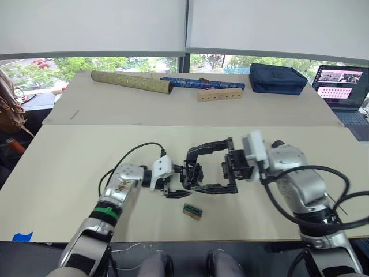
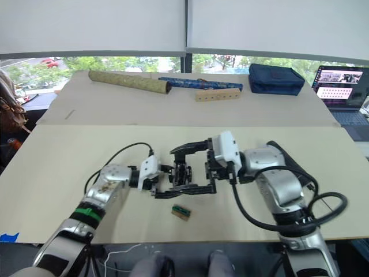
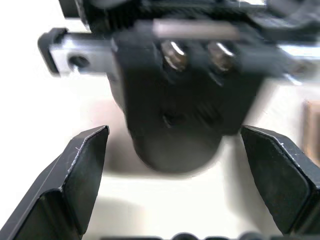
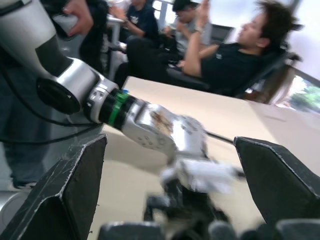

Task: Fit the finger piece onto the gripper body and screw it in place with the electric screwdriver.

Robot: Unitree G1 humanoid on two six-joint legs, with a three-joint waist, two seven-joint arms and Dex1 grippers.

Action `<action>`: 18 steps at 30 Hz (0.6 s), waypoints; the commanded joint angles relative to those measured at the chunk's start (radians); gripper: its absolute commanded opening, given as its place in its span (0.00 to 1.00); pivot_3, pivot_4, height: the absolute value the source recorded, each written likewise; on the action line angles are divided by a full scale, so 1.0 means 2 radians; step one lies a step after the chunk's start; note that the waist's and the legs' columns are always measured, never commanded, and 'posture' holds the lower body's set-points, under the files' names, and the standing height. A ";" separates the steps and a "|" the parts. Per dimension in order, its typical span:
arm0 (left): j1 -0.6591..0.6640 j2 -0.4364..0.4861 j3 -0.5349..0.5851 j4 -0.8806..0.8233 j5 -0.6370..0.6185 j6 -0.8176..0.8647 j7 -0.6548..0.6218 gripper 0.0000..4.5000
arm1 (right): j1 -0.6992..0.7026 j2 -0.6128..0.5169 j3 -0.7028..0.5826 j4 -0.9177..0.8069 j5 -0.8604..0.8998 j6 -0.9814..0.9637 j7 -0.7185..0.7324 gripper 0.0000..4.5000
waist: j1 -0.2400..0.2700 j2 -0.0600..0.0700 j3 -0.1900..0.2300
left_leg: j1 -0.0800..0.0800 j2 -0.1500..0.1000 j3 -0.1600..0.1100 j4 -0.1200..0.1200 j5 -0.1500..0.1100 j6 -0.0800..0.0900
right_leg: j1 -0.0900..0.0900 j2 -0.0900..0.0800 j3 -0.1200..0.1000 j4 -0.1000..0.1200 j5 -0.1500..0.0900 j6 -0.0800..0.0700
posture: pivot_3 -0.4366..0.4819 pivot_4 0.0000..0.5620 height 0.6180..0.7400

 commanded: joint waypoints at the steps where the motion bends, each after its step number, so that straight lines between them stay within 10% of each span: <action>1: 0.046 0.041 0.045 -0.051 -0.053 0.030 -0.028 0.99 | 0.041 -0.040 -0.084 -0.052 0.041 0.040 -0.042 1.00 | -0.001 0.000 0.000 | 0.000 0.000 0.000 0.000 0.000 0.000 | 0.000 0.000 0.000 0.000 0.000 0.000 | 0.48 0.27 1.00; 7: 0.111 0.100 0.116 -0.159 -0.133 0.077 -0.043 0.99 | 0.188 -0.076 -0.235 -0.100 0.042 0.045 -0.103 1.00 | 0.010 0.001 0.001 | -0.001 0.000 0.000 0.000 -0.001 0.001 | 0.000 -0.001 -0.001 -0.005 0.000 0.000 | 0.48 0.27 1.00; 18: 0.127 0.131 0.193 -0.274 -0.221 0.170 0.008 0.99 | 0.470 0.020 -0.478 -0.064 -0.017 -0.073 -0.135 1.00 | 0.021 0.002 0.002 | 0.001 -0.002 0.000 0.000 -0.002 0.002 | 0.003 -0.002 0.000 -0.005 0.000 0.001 | 0.48 0.27 1.00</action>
